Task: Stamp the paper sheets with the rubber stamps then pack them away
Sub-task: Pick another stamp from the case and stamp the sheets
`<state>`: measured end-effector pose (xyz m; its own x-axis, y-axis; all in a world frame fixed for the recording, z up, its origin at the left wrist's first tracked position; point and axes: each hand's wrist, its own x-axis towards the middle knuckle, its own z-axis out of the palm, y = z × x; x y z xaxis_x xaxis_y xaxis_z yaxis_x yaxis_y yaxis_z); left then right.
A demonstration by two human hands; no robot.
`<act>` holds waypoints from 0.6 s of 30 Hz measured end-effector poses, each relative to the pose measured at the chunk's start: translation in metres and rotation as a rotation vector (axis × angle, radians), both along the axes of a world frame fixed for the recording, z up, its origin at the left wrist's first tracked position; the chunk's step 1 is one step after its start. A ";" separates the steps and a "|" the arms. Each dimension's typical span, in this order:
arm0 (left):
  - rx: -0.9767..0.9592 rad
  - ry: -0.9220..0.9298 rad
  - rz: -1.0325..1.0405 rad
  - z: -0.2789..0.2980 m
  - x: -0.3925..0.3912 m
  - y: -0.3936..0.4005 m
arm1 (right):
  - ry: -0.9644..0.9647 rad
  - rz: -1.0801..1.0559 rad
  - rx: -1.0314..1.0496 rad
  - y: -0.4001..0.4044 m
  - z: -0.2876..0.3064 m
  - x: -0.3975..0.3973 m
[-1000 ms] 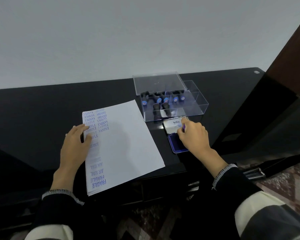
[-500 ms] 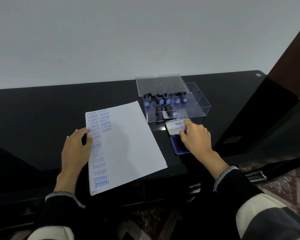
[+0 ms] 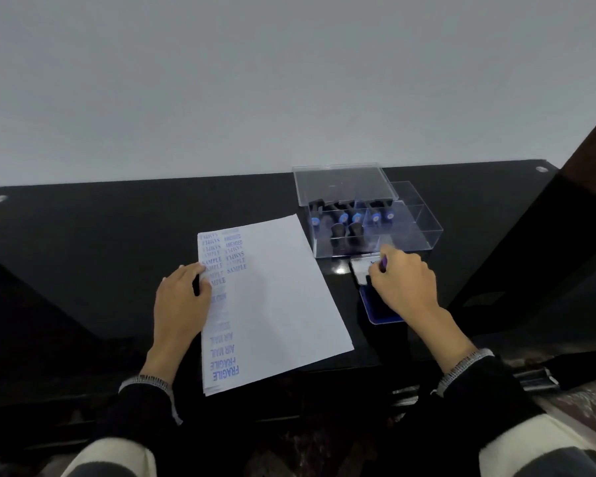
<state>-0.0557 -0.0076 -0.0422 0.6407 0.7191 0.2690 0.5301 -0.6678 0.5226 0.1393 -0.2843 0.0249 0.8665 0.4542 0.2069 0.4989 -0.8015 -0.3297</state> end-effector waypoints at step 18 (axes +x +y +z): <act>-0.026 -0.028 -0.013 0.008 -0.001 -0.002 | 0.349 0.437 0.571 0.159 -0.030 -0.068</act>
